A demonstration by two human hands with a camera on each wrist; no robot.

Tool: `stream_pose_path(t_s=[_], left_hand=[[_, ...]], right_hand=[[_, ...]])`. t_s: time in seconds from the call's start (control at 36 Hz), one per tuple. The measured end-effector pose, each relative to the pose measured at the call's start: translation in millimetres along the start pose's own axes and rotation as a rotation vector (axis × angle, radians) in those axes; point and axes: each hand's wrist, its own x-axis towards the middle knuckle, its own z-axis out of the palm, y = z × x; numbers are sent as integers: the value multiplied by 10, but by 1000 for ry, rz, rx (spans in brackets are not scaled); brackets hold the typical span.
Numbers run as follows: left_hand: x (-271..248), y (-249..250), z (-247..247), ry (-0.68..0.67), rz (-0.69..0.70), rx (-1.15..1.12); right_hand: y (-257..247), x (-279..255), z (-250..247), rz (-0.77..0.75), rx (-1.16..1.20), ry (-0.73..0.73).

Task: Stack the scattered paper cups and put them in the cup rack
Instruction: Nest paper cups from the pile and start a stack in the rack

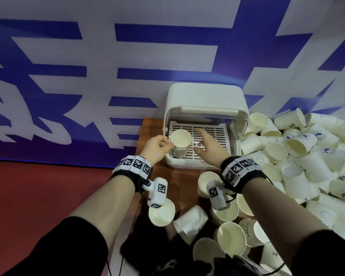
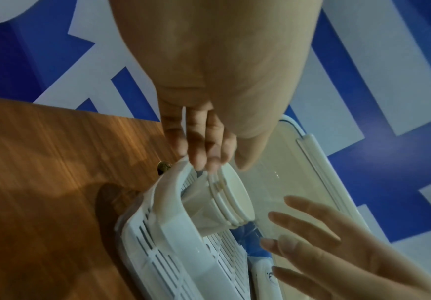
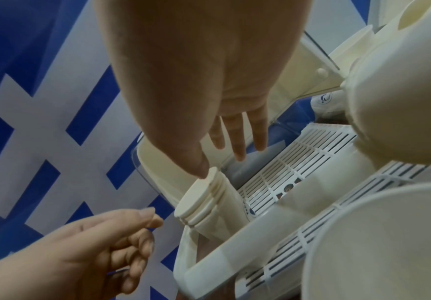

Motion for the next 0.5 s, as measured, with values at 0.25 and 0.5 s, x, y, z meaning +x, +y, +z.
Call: stream_pose_path(t_s=[0.25, 0.5], left_hand=[[-405, 21, -97, -376, 27, 221], [-672, -185, -51, -503, -48, 360]], right_hand=[[32, -320, -47, -5, -136, -40], [150, -611, 60, 115, -233, -73]])
